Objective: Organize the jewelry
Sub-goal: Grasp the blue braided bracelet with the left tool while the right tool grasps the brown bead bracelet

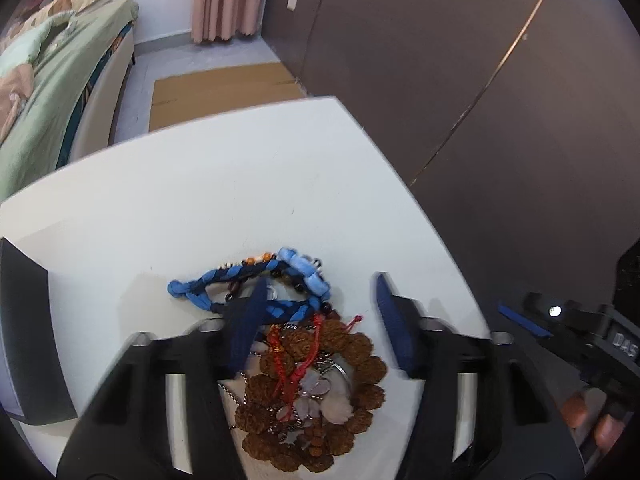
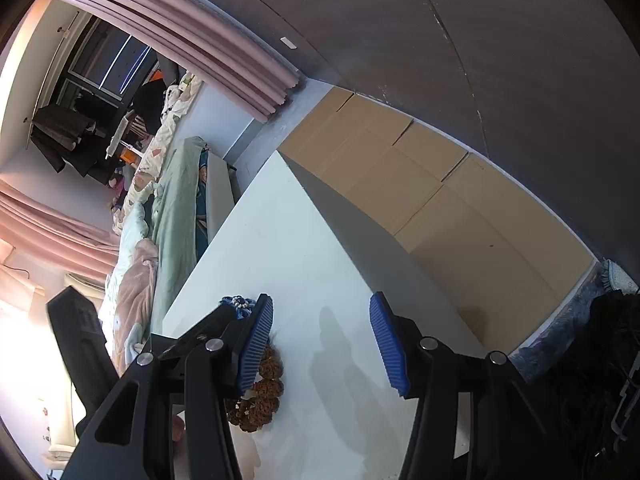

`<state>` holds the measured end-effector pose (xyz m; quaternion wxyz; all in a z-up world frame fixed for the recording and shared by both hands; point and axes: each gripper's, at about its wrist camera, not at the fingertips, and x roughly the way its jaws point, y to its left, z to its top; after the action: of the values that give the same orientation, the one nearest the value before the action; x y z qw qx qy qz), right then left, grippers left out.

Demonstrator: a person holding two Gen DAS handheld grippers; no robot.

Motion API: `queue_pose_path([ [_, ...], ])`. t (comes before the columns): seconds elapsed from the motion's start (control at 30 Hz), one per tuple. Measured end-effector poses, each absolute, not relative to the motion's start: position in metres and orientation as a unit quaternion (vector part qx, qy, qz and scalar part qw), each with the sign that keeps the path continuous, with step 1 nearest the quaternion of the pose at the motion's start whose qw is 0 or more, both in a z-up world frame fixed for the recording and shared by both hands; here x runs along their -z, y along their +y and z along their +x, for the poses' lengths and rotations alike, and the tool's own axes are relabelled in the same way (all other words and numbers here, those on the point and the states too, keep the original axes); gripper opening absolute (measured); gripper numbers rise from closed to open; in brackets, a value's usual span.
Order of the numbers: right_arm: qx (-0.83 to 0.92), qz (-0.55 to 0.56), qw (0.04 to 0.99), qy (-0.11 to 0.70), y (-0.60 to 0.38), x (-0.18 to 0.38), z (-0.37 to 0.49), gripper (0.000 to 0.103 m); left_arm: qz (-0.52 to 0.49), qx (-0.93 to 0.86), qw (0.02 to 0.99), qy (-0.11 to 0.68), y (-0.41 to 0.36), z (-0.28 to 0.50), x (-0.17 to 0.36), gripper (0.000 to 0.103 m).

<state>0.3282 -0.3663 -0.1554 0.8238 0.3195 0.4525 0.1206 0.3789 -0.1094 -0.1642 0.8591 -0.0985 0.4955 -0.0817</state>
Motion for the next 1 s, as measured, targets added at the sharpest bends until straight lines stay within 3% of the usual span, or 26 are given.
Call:
queue_pose_path([
  [0.03,-0.121,0.318,0.824,0.452,-0.366,0.155,0.328,0.050,-0.102,0.081,0.855,0.502,-0.108,0.380,0.166,0.010],
  [0.07,-0.122,0.317,0.825,0.452,-0.364,0.154,0.328,0.050,-0.106,0.081,0.853,0.504,-0.106,0.379,0.166,0.009],
  [1.0,-0.181,0.292,0.812,0.471,-0.332,0.154,0.335,0.048,-0.143,0.090,0.877,0.449,-0.050,0.344,0.106,0.008],
])
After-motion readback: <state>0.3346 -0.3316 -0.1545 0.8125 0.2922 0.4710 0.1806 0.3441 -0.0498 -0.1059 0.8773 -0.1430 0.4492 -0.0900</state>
